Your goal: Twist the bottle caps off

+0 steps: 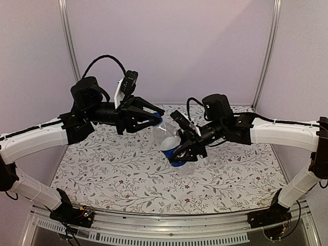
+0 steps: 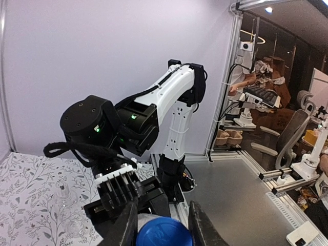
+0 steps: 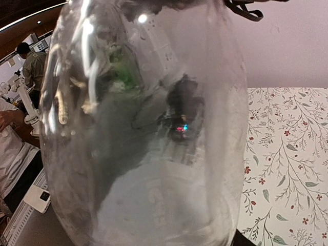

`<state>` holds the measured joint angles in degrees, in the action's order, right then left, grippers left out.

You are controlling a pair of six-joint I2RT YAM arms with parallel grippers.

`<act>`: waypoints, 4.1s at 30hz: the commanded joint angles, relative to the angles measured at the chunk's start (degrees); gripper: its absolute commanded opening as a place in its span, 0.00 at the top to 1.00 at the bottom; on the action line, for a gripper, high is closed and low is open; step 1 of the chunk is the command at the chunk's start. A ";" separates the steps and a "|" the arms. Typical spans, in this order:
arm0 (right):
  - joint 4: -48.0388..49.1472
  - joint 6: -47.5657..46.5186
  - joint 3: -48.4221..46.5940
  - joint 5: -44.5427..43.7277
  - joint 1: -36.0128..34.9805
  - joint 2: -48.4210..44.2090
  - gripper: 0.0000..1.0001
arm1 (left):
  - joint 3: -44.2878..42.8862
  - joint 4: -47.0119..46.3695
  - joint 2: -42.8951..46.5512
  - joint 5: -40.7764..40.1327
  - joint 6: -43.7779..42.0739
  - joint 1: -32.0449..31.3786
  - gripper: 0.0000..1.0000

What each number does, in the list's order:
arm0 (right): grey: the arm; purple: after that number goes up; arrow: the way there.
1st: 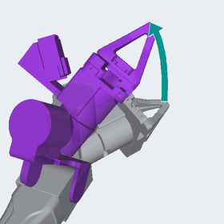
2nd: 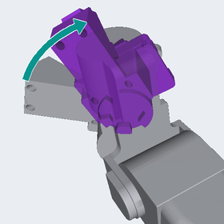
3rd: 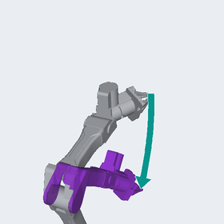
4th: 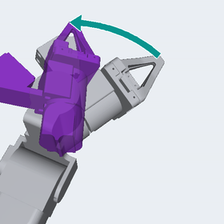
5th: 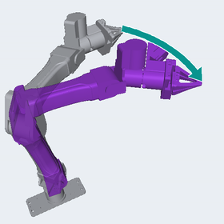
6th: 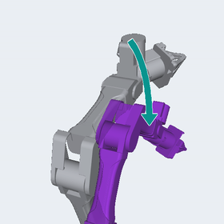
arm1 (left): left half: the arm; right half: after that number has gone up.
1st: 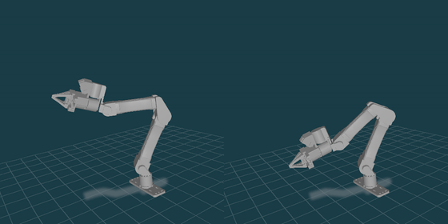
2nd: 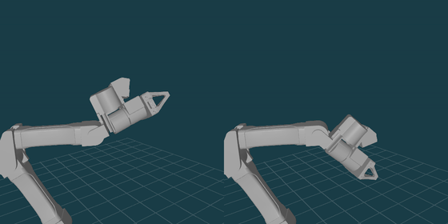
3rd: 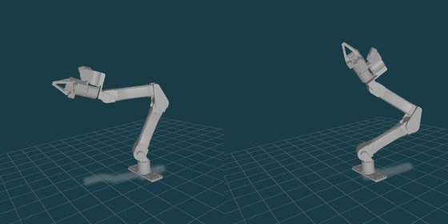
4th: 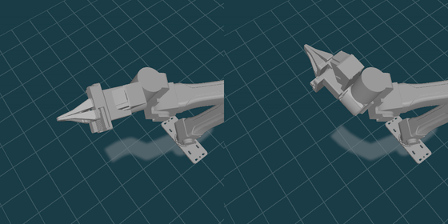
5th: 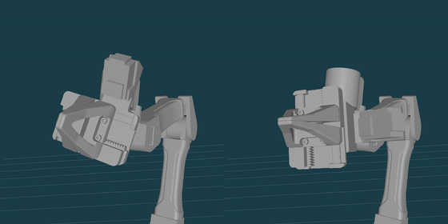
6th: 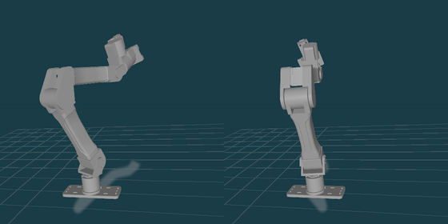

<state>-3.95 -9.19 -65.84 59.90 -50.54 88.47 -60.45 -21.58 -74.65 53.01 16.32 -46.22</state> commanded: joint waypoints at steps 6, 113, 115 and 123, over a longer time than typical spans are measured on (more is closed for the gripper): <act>-0.17 1.40 -1.16 -9.31 0.36 -0.13 0.52 | 2.32 1.85 3.19 -6.66 -0.59 0.83 0.86; -2.65 -1.02 -2.31 -0.08 0.53 1.38 0.52 | 2.46 -1.94 1.99 -1.21 -1.11 0.42 0.68; -2.65 -0.77 -2.36 -1.43 0.49 1.03 0.52 | 2.86 -1.50 2.41 -1.90 -1.27 0.40 0.70; -3.32 1.09 -3.32 -15.11 0.53 0.07 0.53 | 4.77 0.35 5.45 -12.59 1.37 0.41 0.83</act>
<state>-6.55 -10.22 -67.35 55.96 -50.22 89.82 -56.99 -22.11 -71.72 47.64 14.92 -46.19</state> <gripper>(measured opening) 0.476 0.285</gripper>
